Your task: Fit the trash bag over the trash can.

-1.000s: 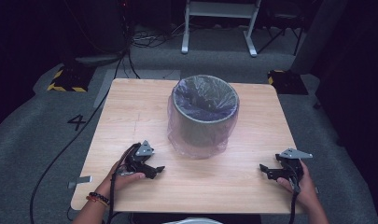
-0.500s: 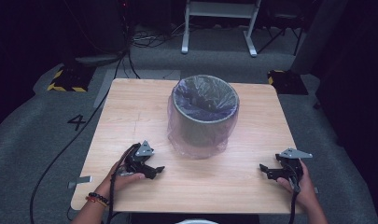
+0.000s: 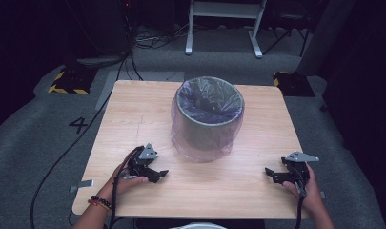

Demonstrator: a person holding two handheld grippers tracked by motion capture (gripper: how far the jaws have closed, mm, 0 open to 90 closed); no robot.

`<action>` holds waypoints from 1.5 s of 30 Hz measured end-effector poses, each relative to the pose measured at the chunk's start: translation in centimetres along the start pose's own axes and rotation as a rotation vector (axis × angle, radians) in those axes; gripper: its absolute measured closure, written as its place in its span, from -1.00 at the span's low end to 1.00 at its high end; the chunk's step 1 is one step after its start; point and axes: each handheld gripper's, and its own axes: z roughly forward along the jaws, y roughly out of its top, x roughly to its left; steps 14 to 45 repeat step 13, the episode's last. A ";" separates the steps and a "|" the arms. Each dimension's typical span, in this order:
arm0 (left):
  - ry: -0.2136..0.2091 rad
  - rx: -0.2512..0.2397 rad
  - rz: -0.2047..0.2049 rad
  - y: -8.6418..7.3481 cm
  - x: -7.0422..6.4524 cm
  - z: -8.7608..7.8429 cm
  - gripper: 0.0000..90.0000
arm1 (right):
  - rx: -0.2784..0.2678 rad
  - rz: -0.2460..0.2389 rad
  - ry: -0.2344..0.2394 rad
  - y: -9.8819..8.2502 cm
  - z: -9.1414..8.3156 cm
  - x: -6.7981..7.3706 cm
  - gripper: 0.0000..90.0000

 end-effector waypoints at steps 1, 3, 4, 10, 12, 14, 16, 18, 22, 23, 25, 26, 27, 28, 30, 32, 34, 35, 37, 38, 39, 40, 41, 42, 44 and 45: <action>0.001 0.001 0.001 0.0 0.0 0.0 -0.71 | 0.000 0.000 0.000 0.0 0.0 0.0 -0.75; 0.002 0.000 -0.001 0.0 0.0 0.0 -0.71 | 0.000 0.000 0.000 0.0 0.0 0.0 -0.75; 0.002 0.000 -0.001 0.0 0.0 0.0 -0.71 | 0.000 0.000 0.000 0.0 0.0 0.0 -0.75; 0.001 0.000 -0.002 0.0 0.0 0.1 -0.71 | 0.000 0.000 0.000 0.0 0.0 0.0 -0.75; 0.002 0.000 -0.003 0.0 0.0 0.0 -0.71 | 0.000 0.000 0.000 0.0 0.0 0.0 -0.75; 0.002 0.001 -0.002 0.0 0.0 0.0 -0.71 | 0.000 0.000 0.000 0.0 0.0 0.0 -0.75; 0.002 0.001 -0.002 0.0 0.0 0.0 -0.71 | 0.000 0.000 0.000 0.0 0.0 0.0 -0.75; 0.002 0.001 -0.002 0.0 0.0 0.0 -0.71 | 0.000 0.000 0.000 0.0 0.0 0.0 -0.75; 0.002 0.001 -0.002 0.0 0.0 0.0 -0.71 | 0.000 0.000 0.000 0.0 0.0 0.0 -0.75; 0.002 0.001 -0.002 0.0 0.0 0.0 -0.71 | 0.000 0.000 0.000 0.0 0.0 0.0 -0.75; 0.002 0.001 -0.002 0.0 0.0 0.0 -0.71 | 0.000 0.000 0.000 0.0 0.0 0.0 -0.75; 0.002 0.001 -0.002 0.0 0.0 0.0 -0.71 | 0.000 0.000 0.000 0.0 0.0 0.0 -0.75; 0.002 0.001 -0.002 0.0 0.0 0.0 -0.71 | 0.000 0.000 0.000 0.0 0.0 0.0 -0.75; 0.002 0.001 -0.002 0.0 0.0 0.0 -0.71 | 0.000 0.000 0.000 0.0 0.0 0.0 -0.75; 0.002 0.001 -0.002 0.0 0.0 0.0 -0.71 | 0.000 0.000 0.000 0.0 0.0 0.0 -0.75; 0.002 0.001 -0.002 0.0 0.0 0.0 -0.71 | 0.000 0.000 0.000 0.0 0.0 0.0 -0.75; 0.002 0.001 -0.002 0.0 0.0 0.0 -0.71 | 0.000 0.000 0.000 0.0 0.0 0.0 -0.75; 0.002 0.001 -0.002 0.0 0.0 0.0 -0.71 | 0.000 0.000 0.000 0.0 0.0 0.0 -0.75; 0.002 0.001 -0.002 0.0 0.0 0.0 -0.71 | 0.000 0.000 0.000 0.0 0.0 0.0 -0.75; 0.002 0.001 -0.002 0.0 0.0 0.0 -0.71 | 0.000 0.000 0.000 0.0 0.0 0.0 -0.75; 0.002 0.001 -0.002 0.0 0.0 0.0 -0.71 | 0.000 0.000 0.000 0.0 0.0 0.0 -0.75; 0.002 0.001 -0.002 0.0 0.0 0.0 -0.71 | 0.000 0.000 0.000 0.0 0.0 0.0 -0.75; 0.002 0.001 -0.002 0.0 0.0 0.0 -0.71 | 0.000 0.000 0.000 0.0 0.0 0.0 -0.75; 0.002 0.001 -0.002 0.0 0.0 0.0 -0.71 | 0.000 0.000 0.000 0.0 0.0 0.0 -0.75; 0.002 0.001 -0.002 0.0 0.0 0.0 -0.71 | 0.000 0.000 0.000 0.0 0.0 0.0 -0.75; 0.002 0.001 -0.002 0.0 0.0 0.0 -0.71 | 0.000 0.000 0.000 0.0 0.0 0.0 -0.75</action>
